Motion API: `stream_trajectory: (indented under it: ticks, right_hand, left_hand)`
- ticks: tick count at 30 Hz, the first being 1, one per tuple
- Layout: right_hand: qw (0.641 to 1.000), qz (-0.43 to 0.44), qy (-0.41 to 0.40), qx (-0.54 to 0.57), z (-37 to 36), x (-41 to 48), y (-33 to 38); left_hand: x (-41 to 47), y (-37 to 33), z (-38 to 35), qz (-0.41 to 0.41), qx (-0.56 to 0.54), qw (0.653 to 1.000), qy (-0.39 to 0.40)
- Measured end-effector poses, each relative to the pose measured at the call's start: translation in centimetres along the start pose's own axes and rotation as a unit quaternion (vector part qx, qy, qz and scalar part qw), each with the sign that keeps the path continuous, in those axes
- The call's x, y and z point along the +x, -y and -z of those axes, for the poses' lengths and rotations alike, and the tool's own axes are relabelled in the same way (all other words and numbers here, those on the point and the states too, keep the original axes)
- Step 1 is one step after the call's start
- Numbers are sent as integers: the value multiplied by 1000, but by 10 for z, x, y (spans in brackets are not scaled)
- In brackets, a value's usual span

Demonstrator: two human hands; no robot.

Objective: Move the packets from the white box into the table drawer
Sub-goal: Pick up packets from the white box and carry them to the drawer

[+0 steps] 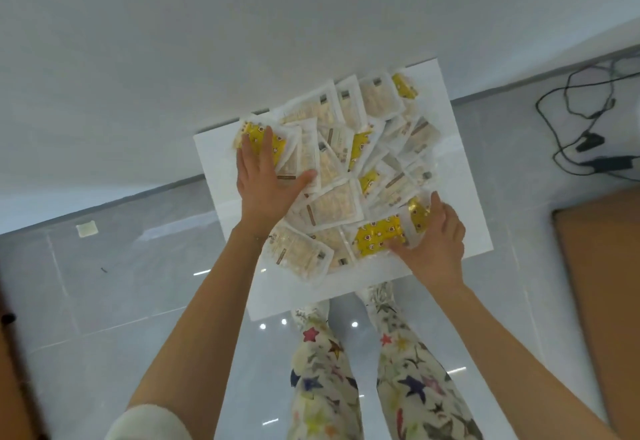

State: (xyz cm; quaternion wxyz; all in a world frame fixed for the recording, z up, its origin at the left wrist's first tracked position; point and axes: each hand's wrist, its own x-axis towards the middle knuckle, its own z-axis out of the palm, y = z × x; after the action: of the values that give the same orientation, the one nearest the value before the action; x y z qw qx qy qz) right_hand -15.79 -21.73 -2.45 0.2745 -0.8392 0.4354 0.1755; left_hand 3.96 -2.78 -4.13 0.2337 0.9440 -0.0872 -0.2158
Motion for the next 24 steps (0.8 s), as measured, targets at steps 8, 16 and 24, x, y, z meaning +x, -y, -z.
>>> stream_trajectory:
  ticks: [8,16,24]
  right_hand:
    - [967,-93,42,234,5,16,-10]
    - [887,-171,12,429,16,4,-21]
    - [779,-199,2,595,26,-22,-12]
  left_hand:
    - [-2,30,3,-30,41,999,-13]
    - [-30,73,18,-96,14,995,-27]
    - [-50,79,17,147,-131,974,-112]
